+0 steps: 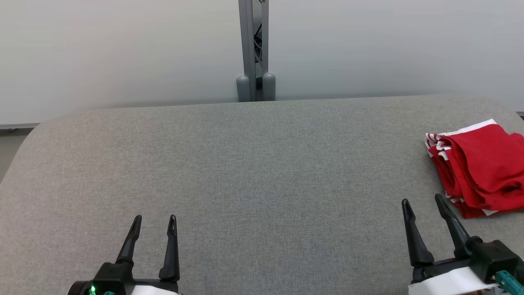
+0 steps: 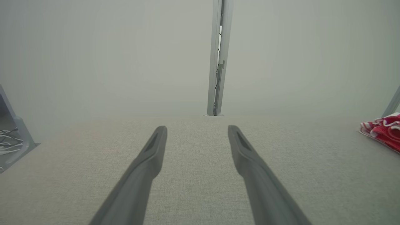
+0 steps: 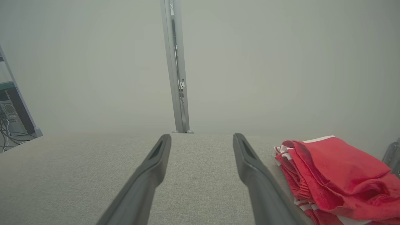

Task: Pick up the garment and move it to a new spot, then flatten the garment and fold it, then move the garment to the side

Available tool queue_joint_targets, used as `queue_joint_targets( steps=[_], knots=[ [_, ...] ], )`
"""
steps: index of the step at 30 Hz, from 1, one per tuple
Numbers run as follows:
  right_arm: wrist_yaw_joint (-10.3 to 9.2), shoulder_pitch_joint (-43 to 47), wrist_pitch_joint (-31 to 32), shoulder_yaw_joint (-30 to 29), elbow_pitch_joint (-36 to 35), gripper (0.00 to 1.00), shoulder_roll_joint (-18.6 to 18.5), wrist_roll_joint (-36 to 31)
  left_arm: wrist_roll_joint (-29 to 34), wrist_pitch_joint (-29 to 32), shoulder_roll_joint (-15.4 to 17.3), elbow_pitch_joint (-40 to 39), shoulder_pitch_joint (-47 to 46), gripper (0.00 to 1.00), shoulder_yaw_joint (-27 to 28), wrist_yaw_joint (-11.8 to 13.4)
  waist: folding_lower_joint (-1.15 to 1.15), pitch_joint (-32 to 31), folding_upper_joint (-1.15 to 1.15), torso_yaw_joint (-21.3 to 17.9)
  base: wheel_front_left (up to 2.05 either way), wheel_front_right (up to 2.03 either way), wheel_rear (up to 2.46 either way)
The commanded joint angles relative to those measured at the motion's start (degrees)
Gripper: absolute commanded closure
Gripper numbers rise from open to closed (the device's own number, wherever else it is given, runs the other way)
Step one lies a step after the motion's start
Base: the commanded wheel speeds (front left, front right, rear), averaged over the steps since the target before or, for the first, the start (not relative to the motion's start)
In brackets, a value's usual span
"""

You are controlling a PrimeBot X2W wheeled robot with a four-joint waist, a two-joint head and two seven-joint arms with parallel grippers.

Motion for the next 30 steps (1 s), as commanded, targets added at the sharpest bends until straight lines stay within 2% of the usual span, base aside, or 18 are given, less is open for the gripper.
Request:
queue_joint_targets(
  steps=[1,17,18,21,30],
  knots=[
    [-0.02,0.43,-0.05,-0.31,0.05,0.00,-0.11,0.20,0.14,-0.18,0.16,0.04,0.40,0.00,0.24,-0.34,0.00,-0.17,0.00,0.07,0.00,0.00,0.00],
    [-0.02,1.83,-0.05,-1.31,1.10,0.00,-0.09,0.99,-0.18,-0.18,0.13,1.06,0.84,0.00,-0.55,-0.39,0.00,-1.54,0.00,0.29,0.00,0.00,0.00],
    [0.00,1.45,0.00,-1.06,1.15,1.00,0.08,1.20,-0.49,0.03,-0.05,1.16,0.62,1.00,-0.58,-0.24,0.00,-1.54,0.00,0.23,0.00,0.00,0.00],
    [0.00,2.16,0.11,-0.90,2.53,1.00,0.41,1.76,-1.15,0.36,-0.26,2.48,1.20,1.00,-0.79,-0.29,0.00,-1.54,0.00,0.22,0.00,0.00,0.00],
    [0.00,1.04,2.97,-2.28,3.10,1.00,-0.22,12.71,-11.74,2.02,0.01,3.18,-0.66,1.00,-0.32,-1.66,0.00,-1.40,0.00,0.14,0.00,0.00,0.00]
  ],
)
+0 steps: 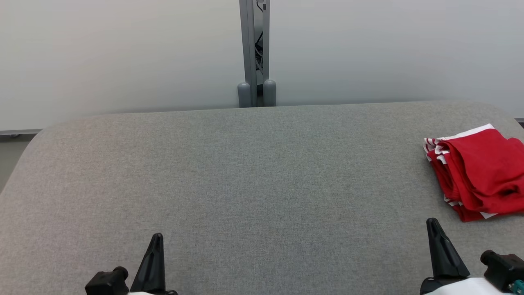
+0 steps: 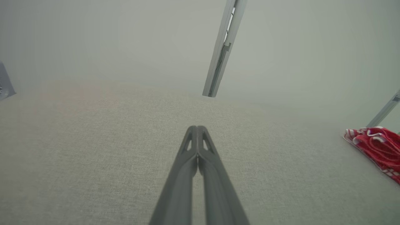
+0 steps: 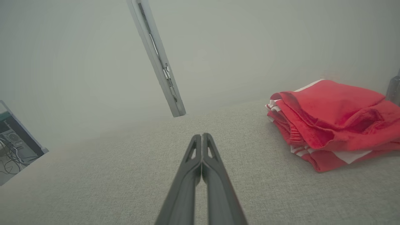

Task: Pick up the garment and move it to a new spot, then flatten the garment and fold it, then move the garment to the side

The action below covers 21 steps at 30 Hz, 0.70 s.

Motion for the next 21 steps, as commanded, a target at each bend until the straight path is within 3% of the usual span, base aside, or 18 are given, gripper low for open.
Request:
queue_joint_targets(
  steps=[1,21],
  knots=[
    [0.00,-1.68,0.62,-0.54,-0.66,1.00,-0.70,2.83,-2.69,0.28,0.30,-0.55,-2.28,1.00,0.39,-0.59,0.00,0.02,0.00,-0.01,0.00,0.00,0.00],
    [0.00,-3.87,6.21,-3.51,0.56,1.00,-1.51,22.46,-21.90,3.50,0.62,1.31,-6.01,1.00,1.45,-3.41,0.00,0.33,0.00,-0.17,0.00,0.00,0.00]
  ],
)
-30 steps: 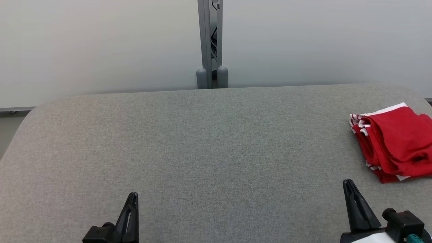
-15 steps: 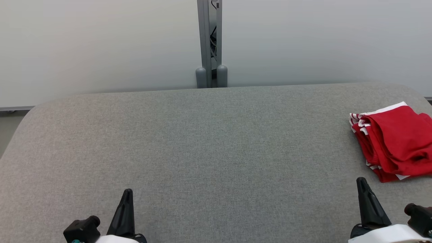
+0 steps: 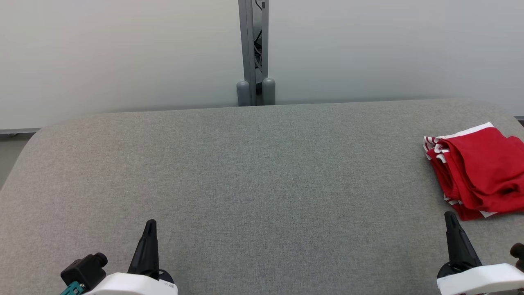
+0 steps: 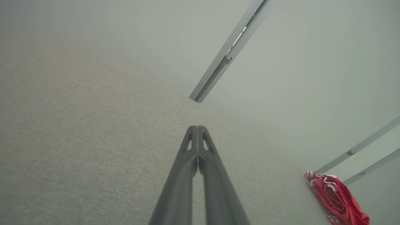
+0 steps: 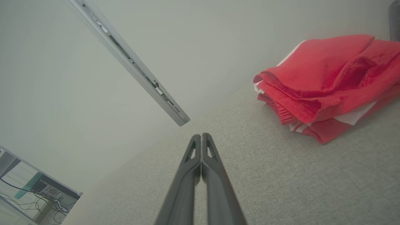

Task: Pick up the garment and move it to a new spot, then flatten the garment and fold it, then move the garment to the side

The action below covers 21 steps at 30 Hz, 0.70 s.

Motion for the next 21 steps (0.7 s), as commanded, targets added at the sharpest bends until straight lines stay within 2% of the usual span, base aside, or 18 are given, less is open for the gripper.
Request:
queue_joint_targets(
  steps=[1,21],
  knots=[
    [0.00,-1.58,0.65,-0.61,-0.50,1.00,-0.66,2.37,-2.34,0.30,0.42,-0.51,-1.95,1.00,0.39,-0.59,0.00,0.02,0.00,-0.01,0.00,0.00,0.00],
    [0.00,-3.31,5.46,-3.40,0.48,1.00,-0.98,17.64,-17.34,3.09,0.49,0.64,-4.72,1.00,1.52,-2.80,0.00,0.33,0.00,-0.18,0.00,0.00,0.00]
  ],
)
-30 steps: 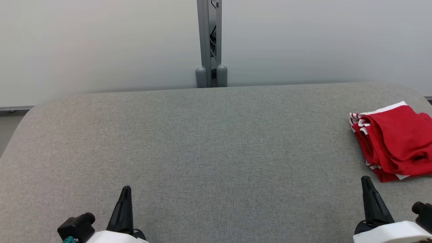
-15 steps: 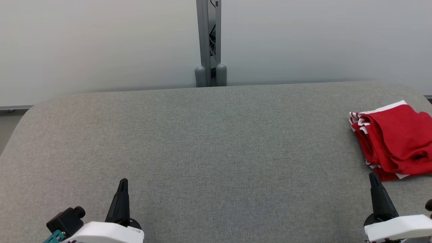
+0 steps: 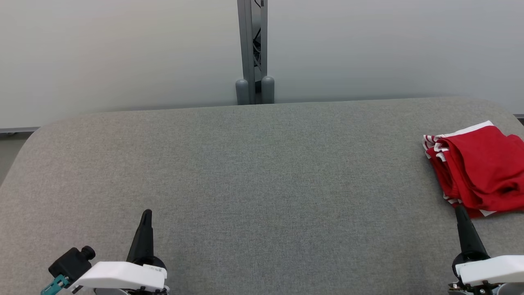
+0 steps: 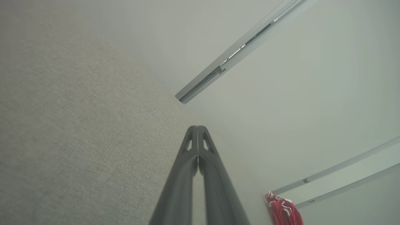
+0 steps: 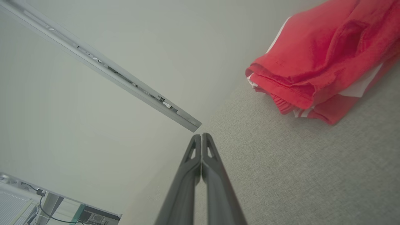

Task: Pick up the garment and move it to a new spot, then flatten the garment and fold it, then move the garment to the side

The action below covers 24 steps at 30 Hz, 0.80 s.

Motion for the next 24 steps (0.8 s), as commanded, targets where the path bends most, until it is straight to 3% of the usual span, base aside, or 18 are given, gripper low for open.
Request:
queue_joint_targets(
  steps=[1,24],
  knots=[
    [0.01,-1.33,0.70,-0.61,-0.40,1.00,-0.60,2.18,-1.99,0.44,0.42,-0.39,-1.99,1.00,0.46,-0.55,0.00,0.03,0.00,-0.01,0.00,0.00,0.00],
    [0.01,-2.93,5.24,-3.37,0.57,1.00,-0.67,15.51,-15.21,3.01,0.38,0.76,-4.33,1.00,1.59,-2.50,0.00,0.37,0.00,-0.20,0.00,0.00,0.00]
  ],
)
